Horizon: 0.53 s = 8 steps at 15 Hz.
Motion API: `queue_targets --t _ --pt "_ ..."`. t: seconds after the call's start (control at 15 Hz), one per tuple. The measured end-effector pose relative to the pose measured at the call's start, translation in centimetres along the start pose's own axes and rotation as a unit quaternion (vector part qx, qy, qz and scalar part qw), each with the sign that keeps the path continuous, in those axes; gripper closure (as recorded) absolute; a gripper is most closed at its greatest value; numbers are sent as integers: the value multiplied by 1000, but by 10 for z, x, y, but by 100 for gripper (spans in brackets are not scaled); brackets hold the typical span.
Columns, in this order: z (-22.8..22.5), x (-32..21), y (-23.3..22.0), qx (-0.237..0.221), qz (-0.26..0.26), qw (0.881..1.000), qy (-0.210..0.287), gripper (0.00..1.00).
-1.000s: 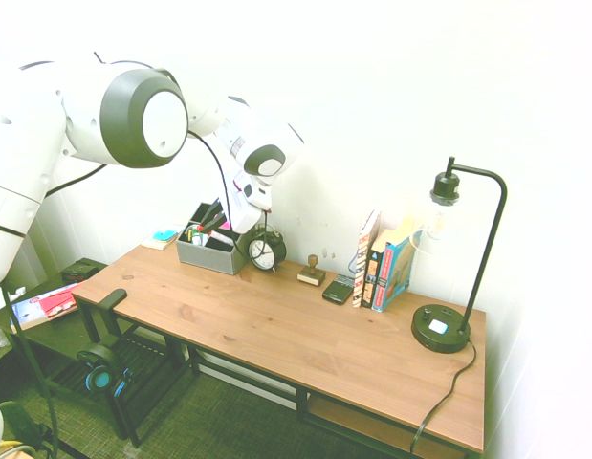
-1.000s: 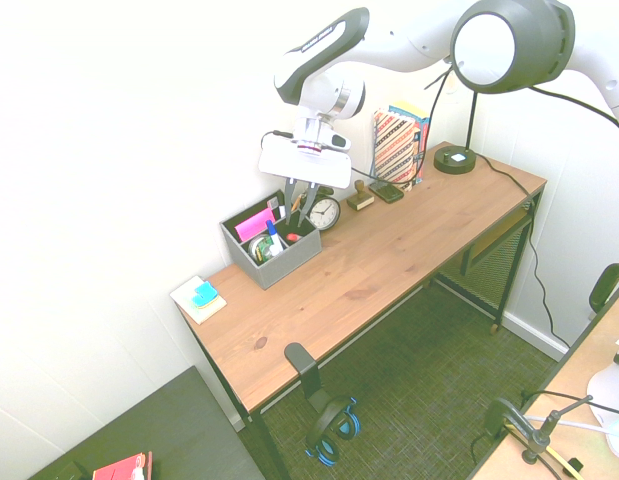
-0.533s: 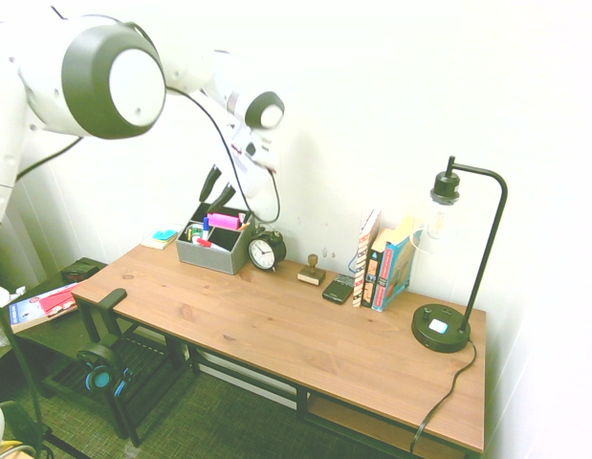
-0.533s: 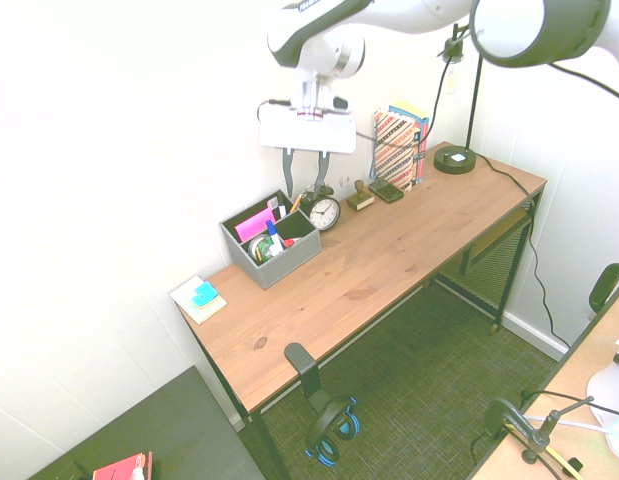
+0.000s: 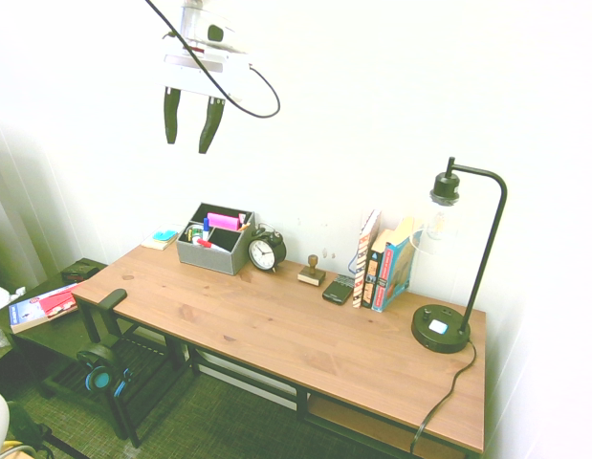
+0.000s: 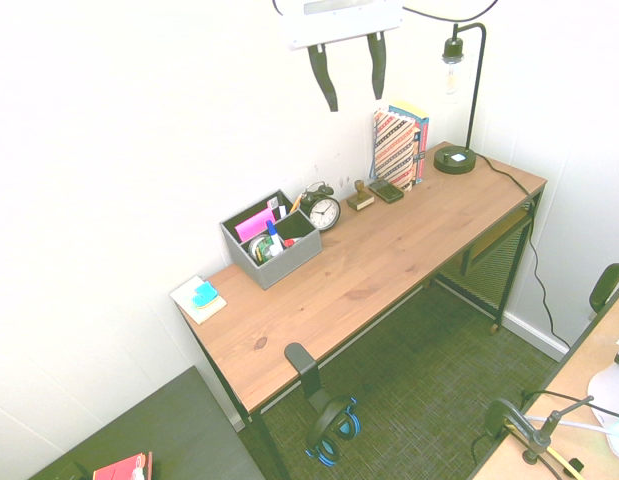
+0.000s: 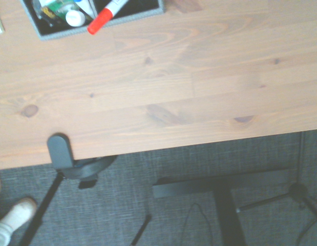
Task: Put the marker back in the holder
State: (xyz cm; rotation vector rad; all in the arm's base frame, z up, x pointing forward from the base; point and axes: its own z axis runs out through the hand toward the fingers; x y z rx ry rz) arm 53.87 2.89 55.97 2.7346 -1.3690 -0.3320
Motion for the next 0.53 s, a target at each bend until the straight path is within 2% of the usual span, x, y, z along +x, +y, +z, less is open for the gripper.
queue_targets --t 0.2,0.53 --pt "35 11 8 27 -54 997 57 0" --pt "115 12 44 30 -57 996 63 0"
